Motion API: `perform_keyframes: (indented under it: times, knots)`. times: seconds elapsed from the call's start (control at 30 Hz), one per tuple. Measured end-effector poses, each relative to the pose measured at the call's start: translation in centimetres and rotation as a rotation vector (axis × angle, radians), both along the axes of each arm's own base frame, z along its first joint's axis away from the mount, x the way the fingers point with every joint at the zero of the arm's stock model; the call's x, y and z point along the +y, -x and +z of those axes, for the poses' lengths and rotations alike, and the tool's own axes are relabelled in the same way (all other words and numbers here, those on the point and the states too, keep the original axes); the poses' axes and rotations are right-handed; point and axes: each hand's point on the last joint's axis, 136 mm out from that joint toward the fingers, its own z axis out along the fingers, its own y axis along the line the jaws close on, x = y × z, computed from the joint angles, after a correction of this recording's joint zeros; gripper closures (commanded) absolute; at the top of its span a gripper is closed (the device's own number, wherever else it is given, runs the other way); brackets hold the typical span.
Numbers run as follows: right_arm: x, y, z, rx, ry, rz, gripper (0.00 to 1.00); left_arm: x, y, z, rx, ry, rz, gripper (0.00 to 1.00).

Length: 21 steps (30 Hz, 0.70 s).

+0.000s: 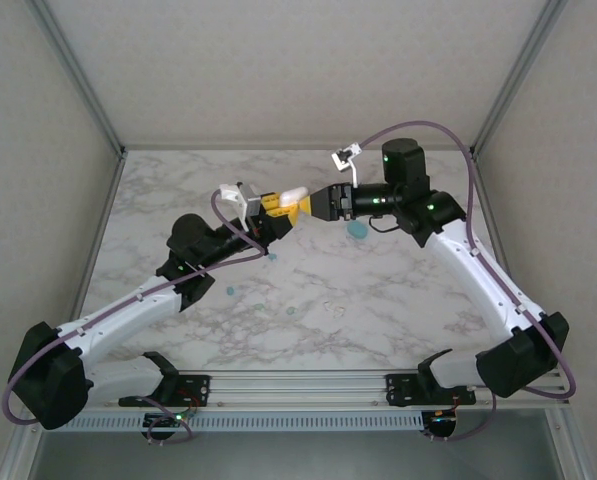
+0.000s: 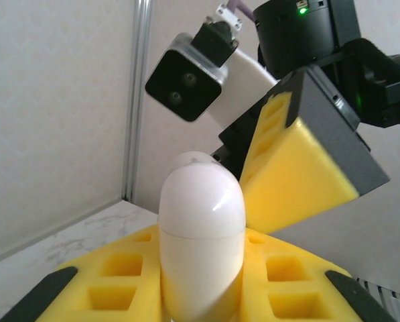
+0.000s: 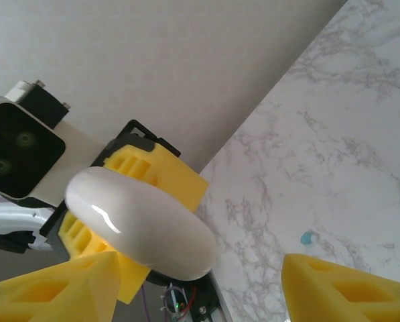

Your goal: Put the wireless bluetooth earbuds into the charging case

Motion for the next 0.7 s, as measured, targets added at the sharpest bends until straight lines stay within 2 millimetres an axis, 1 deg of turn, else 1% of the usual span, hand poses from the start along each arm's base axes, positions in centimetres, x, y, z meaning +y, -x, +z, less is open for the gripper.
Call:
perform_keyframes:
  times: [0.23,0.43,0.57,0.7]
  knots:
    - [0.1,0.0,0.1,0.027,-0.006,-0.006,0.35,-0.1,0.2,0.0,-0.002,-0.002,-0.01,0.96]
    - [0.3,-0.3,1.2,0.026,-0.024,-0.013,0.35,-0.1,0.2,-0.1,0.0,-0.006,-0.011,0.96]
    - [0.6,-1.4,1.6,0.024,-0.024,-0.043,0.35,-0.3,0.5,-0.5,0.005,-0.021,-0.034,0.96]
    - [0.8,-2.5,1.1,0.045,-0.012,-0.07,0.32,-0.2,0.7,-0.5,0.005,-0.029,-0.037,0.96]
